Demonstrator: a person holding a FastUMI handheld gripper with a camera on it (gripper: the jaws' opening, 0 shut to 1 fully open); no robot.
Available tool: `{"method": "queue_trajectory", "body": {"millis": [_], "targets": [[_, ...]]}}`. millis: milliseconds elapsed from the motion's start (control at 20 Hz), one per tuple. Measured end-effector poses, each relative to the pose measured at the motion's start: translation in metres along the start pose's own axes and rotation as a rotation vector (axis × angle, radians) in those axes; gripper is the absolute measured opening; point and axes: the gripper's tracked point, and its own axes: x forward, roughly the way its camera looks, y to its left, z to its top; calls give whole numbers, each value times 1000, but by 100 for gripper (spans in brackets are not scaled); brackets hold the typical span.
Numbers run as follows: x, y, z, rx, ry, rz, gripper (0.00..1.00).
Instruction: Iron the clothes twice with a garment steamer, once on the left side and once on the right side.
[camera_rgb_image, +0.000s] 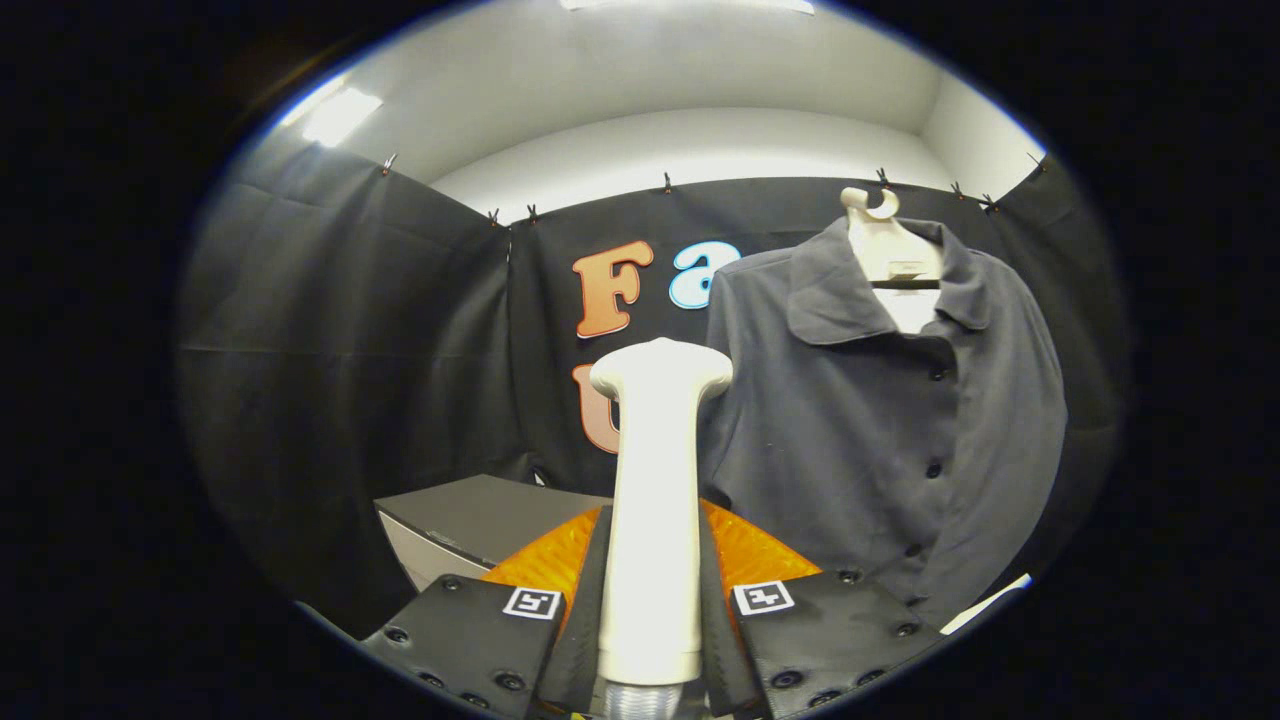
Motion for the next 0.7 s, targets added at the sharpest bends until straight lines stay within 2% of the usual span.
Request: {"method": "queue_trajectory", "body": {"millis": [300,450,700], "targets": [[-55,-56,10,16,-34,-74,49],[-79,-84,3,0,-51,-134,49],[-111,-113,-10,2,-49,-169,49]]}}
